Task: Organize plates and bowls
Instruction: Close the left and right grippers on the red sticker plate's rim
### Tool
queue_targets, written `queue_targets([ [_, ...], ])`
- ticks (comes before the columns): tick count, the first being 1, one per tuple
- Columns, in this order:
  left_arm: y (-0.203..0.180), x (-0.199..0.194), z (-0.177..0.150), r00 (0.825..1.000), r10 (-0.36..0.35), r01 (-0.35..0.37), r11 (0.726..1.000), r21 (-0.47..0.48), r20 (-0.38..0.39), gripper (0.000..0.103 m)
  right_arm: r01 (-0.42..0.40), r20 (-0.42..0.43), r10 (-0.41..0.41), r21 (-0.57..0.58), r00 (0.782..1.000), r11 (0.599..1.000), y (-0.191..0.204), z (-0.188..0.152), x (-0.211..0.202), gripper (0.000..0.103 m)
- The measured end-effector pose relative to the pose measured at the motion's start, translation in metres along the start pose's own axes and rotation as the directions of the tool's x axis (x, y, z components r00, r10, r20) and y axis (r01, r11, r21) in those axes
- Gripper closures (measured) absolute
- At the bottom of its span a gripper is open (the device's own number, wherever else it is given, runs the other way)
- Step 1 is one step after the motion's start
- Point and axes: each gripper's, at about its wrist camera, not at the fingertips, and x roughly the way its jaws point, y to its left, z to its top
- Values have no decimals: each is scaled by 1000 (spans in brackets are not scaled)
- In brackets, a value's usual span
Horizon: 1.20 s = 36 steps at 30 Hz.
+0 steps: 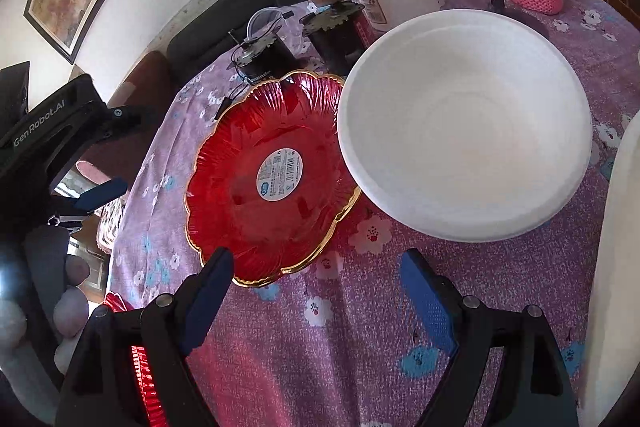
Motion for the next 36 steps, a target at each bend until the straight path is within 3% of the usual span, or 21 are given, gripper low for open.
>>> queue_targets([
  [11, -6, 58, 16, 995, -35, 34, 999, -20, -90, 0, 9, 66, -6, -34, 998, 999, 5, 8, 10, 18],
  [15, -7, 70, 16, 992, -57, 52, 998, -44, -109, 0, -29, 59, 31, -29, 998, 999, 3, 11, 17, 37],
  [17, -9, 74, 15, 990, -73, 67, 997, -47, -124, 2, -39, 70, 40, -26, 997, 999, 3, 13, 19, 41],
  [18, -11, 76, 14, 988, -81, 76, 996, -43, -130, 6, -42, 66, 43, -28, 997, 999, 2, 13, 21, 44],
  [21, -23, 81, 9, 981, -82, 84, 996, 3, -175, 34, -60, 63, 61, -20, 996, 998, 0, 15, 24, 57],
  [23, -28, 80, 5, 985, -33, 40, 999, 36, -169, 40, -59, 63, 60, -15, 996, 998, -2, 16, 25, 64],
  [27, -21, 72, -2, 987, -19, 22, 1000, 18, -162, 53, -57, 64, 57, -9, 996, 998, -4, 17, 22, 75],
  [36, 12, 21, -8, 996, -42, 39, 998, -54, -73, 57, -72, 113, 87, -133, 990, 989, 26, 7, 1, 77],
])
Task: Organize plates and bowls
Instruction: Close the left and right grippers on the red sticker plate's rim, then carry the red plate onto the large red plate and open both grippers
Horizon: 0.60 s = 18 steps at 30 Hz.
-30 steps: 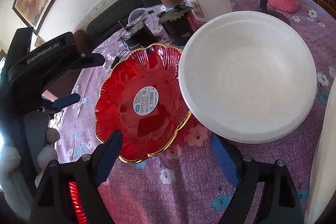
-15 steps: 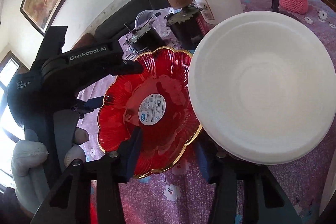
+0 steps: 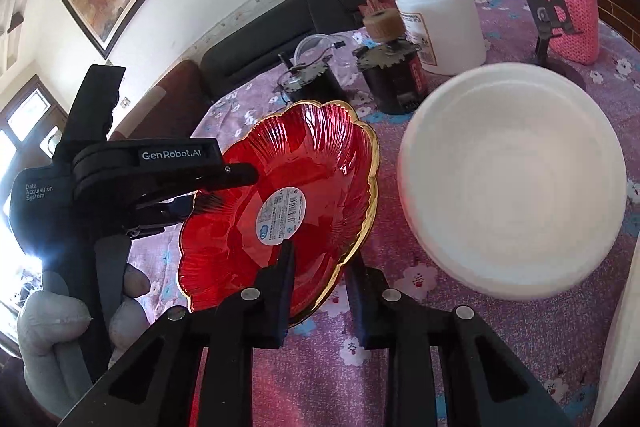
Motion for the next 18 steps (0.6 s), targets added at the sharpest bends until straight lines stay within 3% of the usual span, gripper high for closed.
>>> queue_targets([
  [10, 50, -93, -45, 991, -32, 45, 994, -96, 128, 57, -48, 55, 58, -164, 997, 985, 63, -19, -53, 78],
  [18, 111, -149, -103, 978, 10, 36, 976, -215, 209, 57, -112, -36, 106, -273, 994, 955, 124, -61, -74, 78],
])
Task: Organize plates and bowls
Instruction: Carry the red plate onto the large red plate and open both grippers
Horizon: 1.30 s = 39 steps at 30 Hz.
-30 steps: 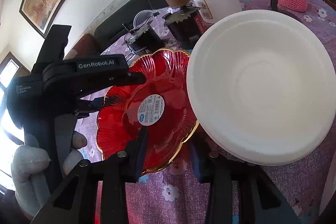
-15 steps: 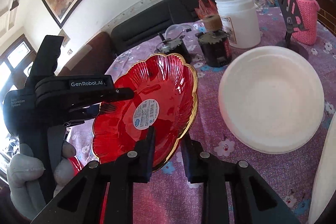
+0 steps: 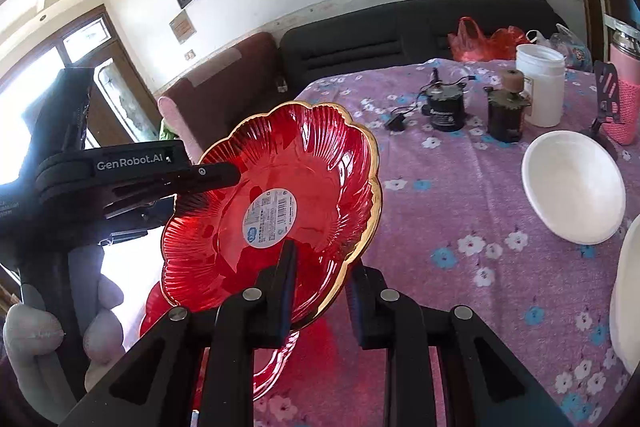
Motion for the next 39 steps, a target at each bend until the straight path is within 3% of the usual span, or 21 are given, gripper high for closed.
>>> queue_targets([
  [8, 57, -13, -36, 999, 49, -49, 996, -76, -2, 56, -28, -121, 19, -69, 993, 997, 48, -38, 20, 78],
  [16, 97, 12, -58, 993, 92, -102, 985, -138, -74, 57, -9, -224, -17, -116, 974, 993, 64, -64, 58, 78],
  [19, 93, 9, -57, 991, 130, -133, 984, -116, -40, 55, -15, -218, -12, -120, 976, 993, 65, -65, 61, 78],
  [25, 95, 9, -58, 993, 112, -115, 988, -104, -33, 46, -15, -215, -11, -119, 977, 993, 65, -67, 64, 77],
  [30, 96, 2, -56, 996, 87, -90, 990, -108, -33, 43, 31, -184, -61, -164, 981, 986, 67, -68, 66, 76],
  [33, 93, -4, -54, 995, 93, -95, 991, -90, -32, 42, 56, -167, -89, -194, 982, 979, 71, -70, 66, 72],
  [39, 86, -41, -50, 990, 121, -118, 992, -48, 73, 34, 135, -127, -177, -286, 976, 949, 82, -73, 68, 55],
])
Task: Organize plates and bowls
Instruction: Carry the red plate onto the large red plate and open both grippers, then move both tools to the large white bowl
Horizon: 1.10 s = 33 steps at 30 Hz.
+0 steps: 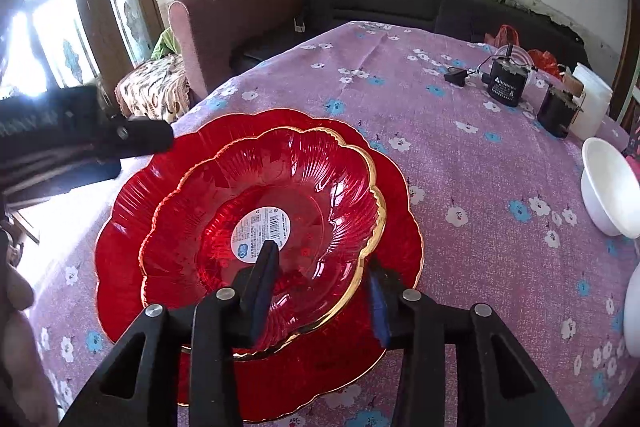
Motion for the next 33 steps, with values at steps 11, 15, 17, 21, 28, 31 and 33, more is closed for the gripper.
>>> queue_targets([
  [11, 11, -76, -10, 982, -36, 40, 999, -20, 186, 22, 132, 136, -112, -151, 984, 980, 25, -5, -26, 27],
  [15, 4, -101, -19, 964, -23, 18, 1000, 21, 265, 20, 213, 144, -186, -201, 972, 956, 37, -2, -26, 24],
  [17, -2, -113, -24, 953, -28, 15, 999, 45, 301, 18, 214, 165, -183, -197, 969, 957, 38, -2, -31, 24],
  [21, -18, -138, -36, 913, -12, -33, 994, 103, 407, 10, 175, 205, -149, -118, 967, 977, 22, 3, -55, 24],
  [28, -43, -166, -55, 822, 87, -195, 971, 136, 562, 0, 180, 288, -180, 28, 941, 983, -27, -8, -106, 23],
  [31, -52, -166, -60, 826, 84, -202, 967, 154, 558, 0, 200, 308, -223, 104, 925, 974, -58, -20, -126, 22],
  [33, -60, -165, -66, 822, 82, -213, 962, 170, 563, 0, 217, 309, -256, 153, 916, 964, -80, -31, -138, 20],
])
